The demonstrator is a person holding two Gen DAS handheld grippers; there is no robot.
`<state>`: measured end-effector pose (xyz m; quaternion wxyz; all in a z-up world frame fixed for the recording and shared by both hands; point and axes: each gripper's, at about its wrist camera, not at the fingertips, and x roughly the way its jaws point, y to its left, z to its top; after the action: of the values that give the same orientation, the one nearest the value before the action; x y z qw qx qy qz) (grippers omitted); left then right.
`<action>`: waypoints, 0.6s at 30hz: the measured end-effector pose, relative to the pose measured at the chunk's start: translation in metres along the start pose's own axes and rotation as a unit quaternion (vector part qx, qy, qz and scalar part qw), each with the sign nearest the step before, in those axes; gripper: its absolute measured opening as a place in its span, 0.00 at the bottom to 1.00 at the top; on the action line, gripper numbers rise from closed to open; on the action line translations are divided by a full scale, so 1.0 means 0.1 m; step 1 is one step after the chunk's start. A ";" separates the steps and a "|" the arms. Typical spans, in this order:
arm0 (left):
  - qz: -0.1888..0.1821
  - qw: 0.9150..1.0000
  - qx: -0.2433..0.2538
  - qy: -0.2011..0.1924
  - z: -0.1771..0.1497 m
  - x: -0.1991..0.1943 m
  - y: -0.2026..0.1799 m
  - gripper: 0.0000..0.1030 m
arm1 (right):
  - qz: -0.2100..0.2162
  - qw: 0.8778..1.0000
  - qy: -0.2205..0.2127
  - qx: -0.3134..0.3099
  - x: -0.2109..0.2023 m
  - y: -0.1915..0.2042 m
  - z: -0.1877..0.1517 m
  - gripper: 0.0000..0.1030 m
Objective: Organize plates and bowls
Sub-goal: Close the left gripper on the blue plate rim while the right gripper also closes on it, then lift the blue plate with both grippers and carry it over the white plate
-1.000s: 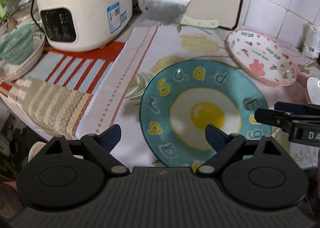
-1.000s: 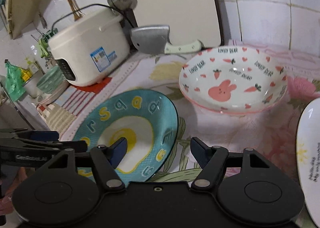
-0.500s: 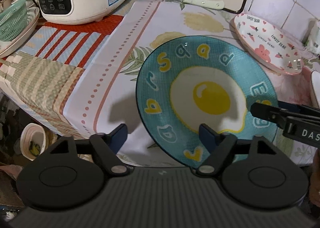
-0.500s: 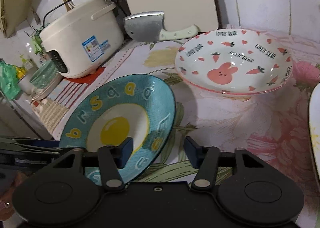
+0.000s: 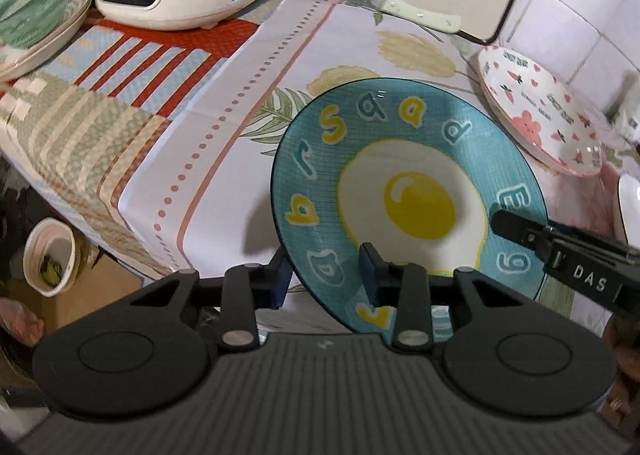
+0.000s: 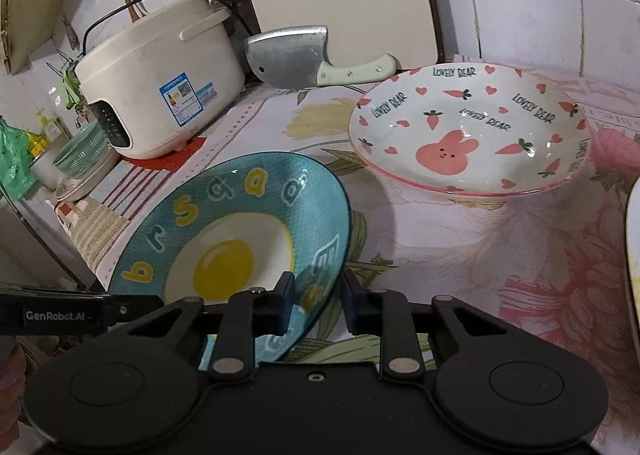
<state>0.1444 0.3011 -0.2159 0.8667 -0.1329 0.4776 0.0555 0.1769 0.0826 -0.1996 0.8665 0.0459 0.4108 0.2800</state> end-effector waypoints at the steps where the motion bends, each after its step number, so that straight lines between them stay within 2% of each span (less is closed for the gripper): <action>1: -0.001 1.000 -0.008 0.001 0.00 0.01 0.01 0.33 | 0.000 1.000 -0.001 0.003 0.00 0.00 0.00 0.25; 5: -0.006 0.999 -0.035 0.001 0.01 0.03 0.05 0.33 | -0.002 1.000 -0.003 0.007 0.00 0.01 -0.01 0.24; 8: 0.005 0.999 -0.035 -0.002 0.00 0.02 0.04 0.33 | 0.005 0.999 0.017 0.027 -0.03 -0.02 0.03 0.21; 11: 0.046 0.999 0.000 -0.016 0.01 -0.04 -0.08 0.33 | 0.020 0.999 0.015 -0.024 -0.12 0.03 -0.05 0.22; 18: 0.043 0.999 0.027 -0.010 -0.04 -0.14 -0.25 0.33 | 0.024 0.999 0.015 -0.015 -0.31 -0.08 -0.12 0.23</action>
<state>0.1395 0.2769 -0.2018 0.8716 -0.0882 0.4754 0.0811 0.1557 0.0582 -0.1890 0.8539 0.0389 0.4182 0.3074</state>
